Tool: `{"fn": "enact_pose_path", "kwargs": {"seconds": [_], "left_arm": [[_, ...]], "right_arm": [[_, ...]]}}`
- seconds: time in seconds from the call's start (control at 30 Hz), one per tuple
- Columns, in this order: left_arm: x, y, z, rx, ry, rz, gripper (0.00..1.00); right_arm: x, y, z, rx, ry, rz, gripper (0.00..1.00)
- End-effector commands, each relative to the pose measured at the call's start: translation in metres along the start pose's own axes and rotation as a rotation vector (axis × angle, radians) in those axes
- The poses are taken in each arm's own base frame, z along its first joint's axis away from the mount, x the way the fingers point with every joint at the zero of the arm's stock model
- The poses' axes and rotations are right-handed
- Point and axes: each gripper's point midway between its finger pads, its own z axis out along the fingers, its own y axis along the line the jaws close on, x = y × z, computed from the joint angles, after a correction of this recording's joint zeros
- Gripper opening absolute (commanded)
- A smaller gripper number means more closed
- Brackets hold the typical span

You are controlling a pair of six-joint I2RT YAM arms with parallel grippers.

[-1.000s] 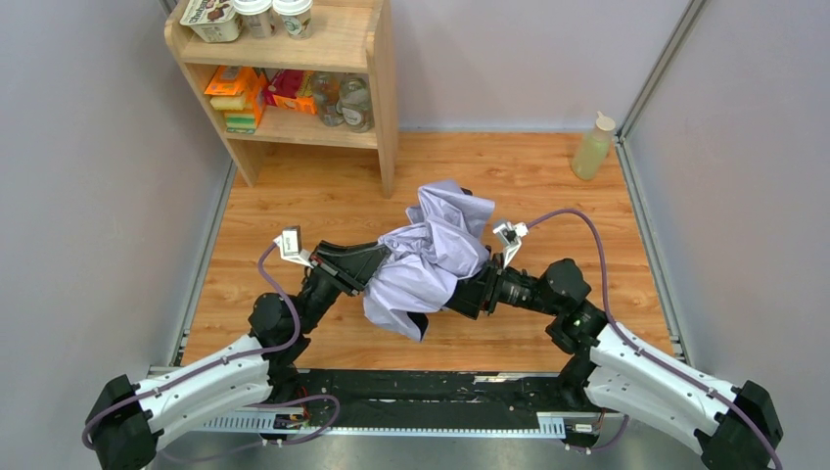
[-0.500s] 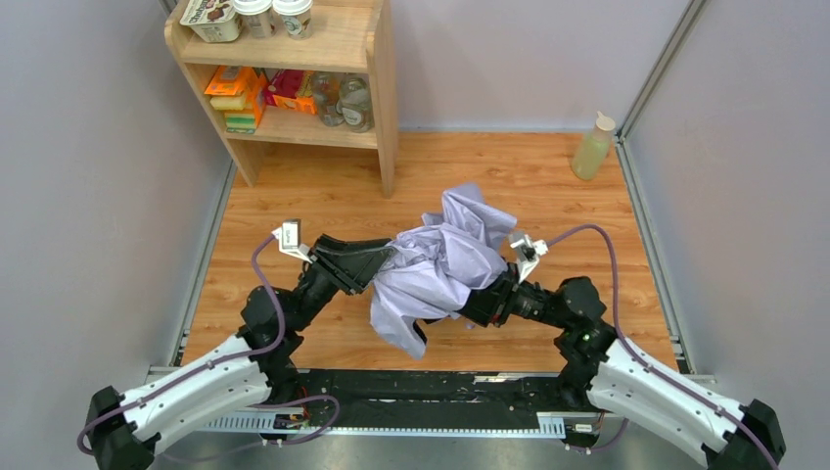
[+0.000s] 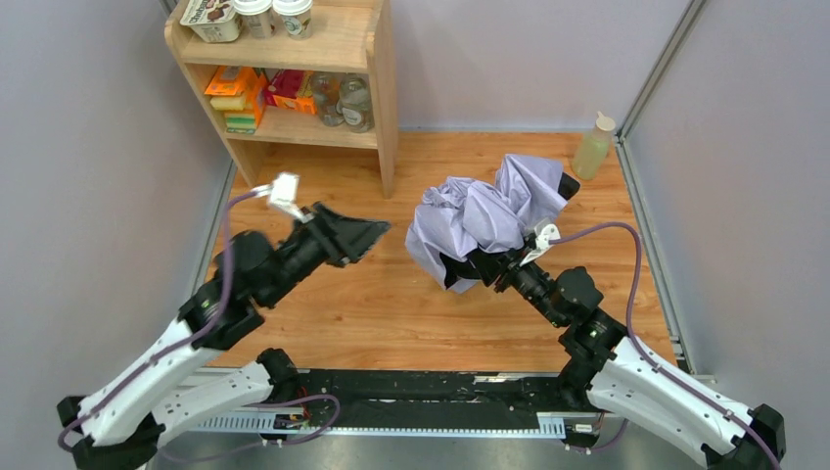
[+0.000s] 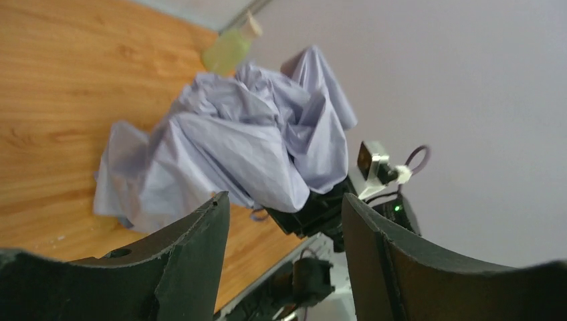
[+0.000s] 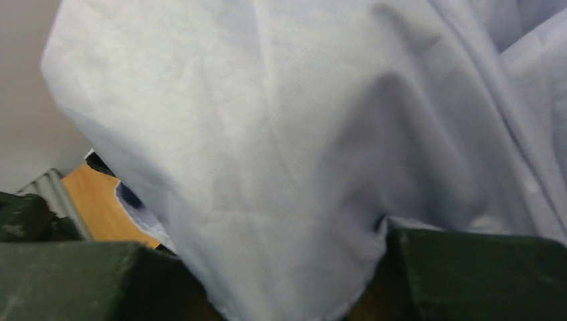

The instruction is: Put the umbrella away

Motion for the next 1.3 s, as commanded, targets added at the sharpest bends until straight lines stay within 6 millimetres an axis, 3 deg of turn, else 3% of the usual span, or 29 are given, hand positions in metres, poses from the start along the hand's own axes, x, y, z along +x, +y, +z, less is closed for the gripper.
{"fn": "enact_pose_path", "kwargs": {"seconds": [0.0, 0.03, 0.1, 0.2, 0.33, 0.53, 0.67, 0.7, 0.77, 0.8, 0.83, 0.87, 0.9, 0.93, 0.97, 1.0, 1.07, 1.27], "left_arm": [[0.078, 0.005, 0.046, -0.055, 0.386, 0.027, 0.69], [0.082, -0.007, 0.054, -0.008, 0.407, 0.013, 0.69], [0.093, -0.011, 0.07, 0.026, 0.433, -0.012, 0.69], [0.11, -0.001, 0.09, -0.005, 0.462, -0.034, 0.69], [0.125, 0.004, 0.101, -0.01, 0.484, -0.051, 0.69], [0.132, -0.015, 0.109, 0.12, 0.473, -0.063, 0.7], [0.141, -0.017, 0.115, 0.104, 0.487, -0.061, 0.72], [0.146, -0.012, 0.118, 0.086, 0.502, -0.06, 0.69], [0.151, -0.004, 0.119, 0.058, 0.522, -0.018, 0.52], [0.151, 0.001, 0.115, 0.032, 0.534, 0.005, 0.35], [0.142, -0.002, 0.111, 0.057, 0.517, 0.072, 0.26], [0.141, 0.008, 0.105, 0.02, 0.525, 0.115, 0.1], [0.128, 0.006, 0.097, 0.03, 0.491, 0.172, 0.05], [0.127, 0.023, 0.09, -0.029, 0.482, 0.206, 0.0], [0.114, 0.019, 0.079, -0.011, 0.442, 0.231, 0.0], [0.115, 0.031, 0.074, -0.035, 0.429, 0.242, 0.0], [0.102, 0.022, 0.054, 0.033, 0.38, 0.239, 0.0], [0.107, 0.028, 0.032, 0.086, 0.354, 0.19, 0.0]], "right_arm": [[-0.064, -0.014, 0.009, 0.108, -0.172, -0.173, 0.0], [-0.064, -0.014, 0.011, 0.108, -0.167, -0.184, 0.0], [-0.06, -0.015, 0.014, 0.115, -0.146, -0.185, 0.0], [-0.059, -0.012, 0.015, 0.099, -0.151, -0.164, 0.0], [-0.055, -0.012, 0.015, 0.093, -0.134, -0.164, 0.0], [-0.046, -0.013, 0.018, 0.091, -0.101, -0.163, 0.0], [-0.046, -0.009, 0.019, 0.075, -0.095, -0.157, 0.0], [-0.047, -0.007, 0.019, 0.07, -0.097, -0.153, 0.0], [-0.05, -0.008, 0.017, 0.083, -0.105, -0.138, 0.0], [-0.051, -0.01, 0.016, 0.096, -0.109, -0.125, 0.0], [-0.051, -0.013, 0.013, 0.115, -0.114, -0.112, 0.0], [-0.052, -0.015, 0.01, 0.124, -0.125, -0.1, 0.0], [-0.051, -0.015, 0.007, 0.121, -0.124, -0.082, 0.0], [-0.049, -0.013, 0.004, 0.108, -0.118, -0.059, 0.0], [-0.045, -0.011, 0.001, 0.094, -0.104, -0.041, 0.0], [-0.043, -0.006, -0.001, 0.069, -0.094, -0.026, 0.0], [-0.04, -0.003, -0.007, 0.053, -0.085, -0.001, 0.0], [-0.043, 0.004, -0.017, -0.014, -0.081, 0.04, 0.0]]}}
